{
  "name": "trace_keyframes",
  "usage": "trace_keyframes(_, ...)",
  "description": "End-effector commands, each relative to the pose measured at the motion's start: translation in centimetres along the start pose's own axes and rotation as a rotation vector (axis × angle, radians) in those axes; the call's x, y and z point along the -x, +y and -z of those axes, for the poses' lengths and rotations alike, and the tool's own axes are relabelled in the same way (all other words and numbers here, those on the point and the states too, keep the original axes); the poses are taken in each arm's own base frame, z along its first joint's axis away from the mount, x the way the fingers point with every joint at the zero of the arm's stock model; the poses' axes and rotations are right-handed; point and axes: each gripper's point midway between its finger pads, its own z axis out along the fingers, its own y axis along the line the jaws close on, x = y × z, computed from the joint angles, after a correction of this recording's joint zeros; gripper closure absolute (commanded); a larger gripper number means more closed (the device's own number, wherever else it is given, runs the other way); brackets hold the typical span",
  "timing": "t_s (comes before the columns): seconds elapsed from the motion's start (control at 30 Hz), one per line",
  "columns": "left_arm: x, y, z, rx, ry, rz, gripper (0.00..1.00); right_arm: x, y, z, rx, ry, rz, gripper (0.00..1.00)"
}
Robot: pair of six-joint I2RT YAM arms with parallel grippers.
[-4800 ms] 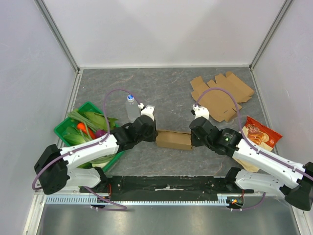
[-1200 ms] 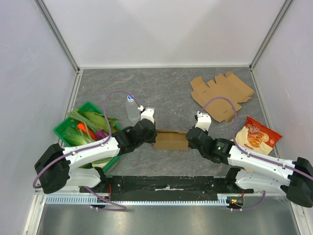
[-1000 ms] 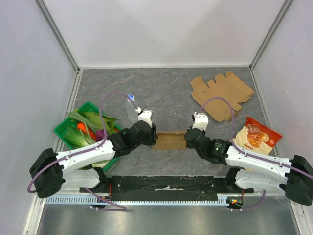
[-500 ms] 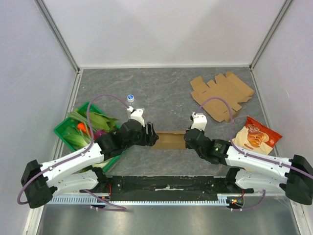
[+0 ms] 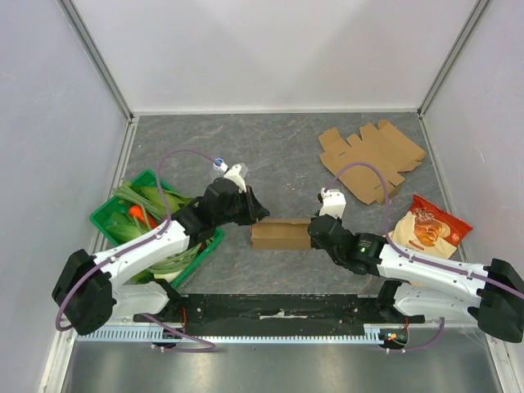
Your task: Fold the paper box
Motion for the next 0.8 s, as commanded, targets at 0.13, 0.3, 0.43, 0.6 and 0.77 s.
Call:
trace_keyframes(0.13, -3.9, 2.0, -0.3, -0.040, 0.051, 0.035, 0.86, -1.4, 0.0, 0.1, 0.010, 0.045, 0.022, 1.00)
trace_keyframes(0.3, -5.1, 3.3, -0.4, -0.021, 0.058, 0.043, 0.87, -1.6, 0.4, 0.2, 0.027, 0.064, 0.020, 0.92)
trace_keyframes(0.43, -5.8, 3.8, -0.6, -0.013, 0.060, 0.044, 0.87, -1.0, 0.9, 1.3, 0.052, 0.091, 0.001, 0.77)
trace_keyframes(0.6, -6.2, 4.3, -0.8, 0.003, 0.057, 0.022, 0.87, 0.9, 0.8, 3.9, 0.090, 0.083, -0.009, 0.41)
trace_keyframes(0.77, -5.9, 3.7, -0.7, -0.005, 0.054, -0.003, 0.85, 4.0, 1.3, 6.7, 0.135, 0.076, -0.008, 0.28)
